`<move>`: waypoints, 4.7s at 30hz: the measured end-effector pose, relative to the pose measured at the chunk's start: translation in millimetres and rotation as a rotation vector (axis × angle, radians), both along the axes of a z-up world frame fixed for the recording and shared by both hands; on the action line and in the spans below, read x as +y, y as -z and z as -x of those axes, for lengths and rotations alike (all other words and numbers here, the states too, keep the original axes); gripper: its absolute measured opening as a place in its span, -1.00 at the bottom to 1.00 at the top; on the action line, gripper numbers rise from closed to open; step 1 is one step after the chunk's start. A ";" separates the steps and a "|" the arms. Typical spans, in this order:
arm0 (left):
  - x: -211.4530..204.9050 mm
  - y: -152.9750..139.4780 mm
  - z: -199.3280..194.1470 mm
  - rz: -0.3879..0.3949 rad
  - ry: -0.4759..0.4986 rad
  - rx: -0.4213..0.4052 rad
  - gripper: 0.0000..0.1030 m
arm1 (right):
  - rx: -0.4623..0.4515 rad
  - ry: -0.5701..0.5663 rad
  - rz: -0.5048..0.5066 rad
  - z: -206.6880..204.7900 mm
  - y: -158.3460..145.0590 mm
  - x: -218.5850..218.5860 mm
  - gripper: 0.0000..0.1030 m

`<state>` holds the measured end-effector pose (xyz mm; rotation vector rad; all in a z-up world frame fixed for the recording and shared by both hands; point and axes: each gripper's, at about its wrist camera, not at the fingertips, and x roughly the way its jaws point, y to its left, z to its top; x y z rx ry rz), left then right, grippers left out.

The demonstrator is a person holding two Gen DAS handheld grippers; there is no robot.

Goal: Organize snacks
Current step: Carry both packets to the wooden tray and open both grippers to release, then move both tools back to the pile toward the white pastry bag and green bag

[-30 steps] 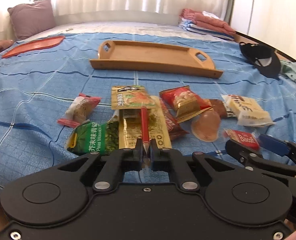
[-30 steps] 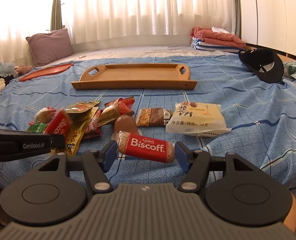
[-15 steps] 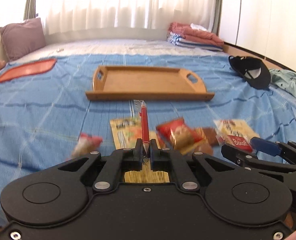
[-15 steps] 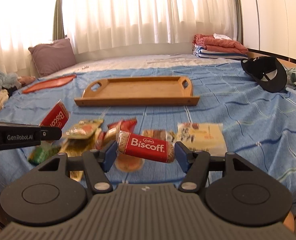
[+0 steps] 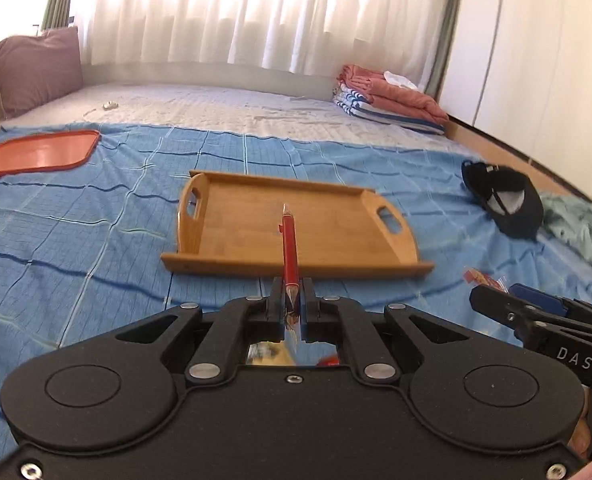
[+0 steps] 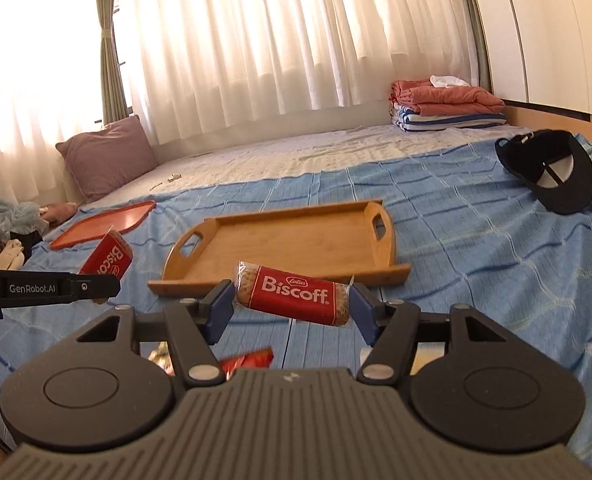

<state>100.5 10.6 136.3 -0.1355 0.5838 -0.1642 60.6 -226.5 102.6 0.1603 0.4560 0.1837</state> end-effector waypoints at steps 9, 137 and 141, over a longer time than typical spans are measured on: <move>-6.8 -10.4 -84.1 0.010 0.010 0.082 -0.88 | 0.009 -0.047 0.014 -76.8 -27.6 -2.5 0.26; 65.7 21.9 79.8 -0.131 -0.004 -0.011 0.87 | 0.144 -0.041 0.201 28.7 19.4 -35.6 1.00; 65.2 49.3 81.7 -0.150 0.003 -0.005 0.87 | 0.157 -0.023 0.213 24.2 33.5 -36.8 1.00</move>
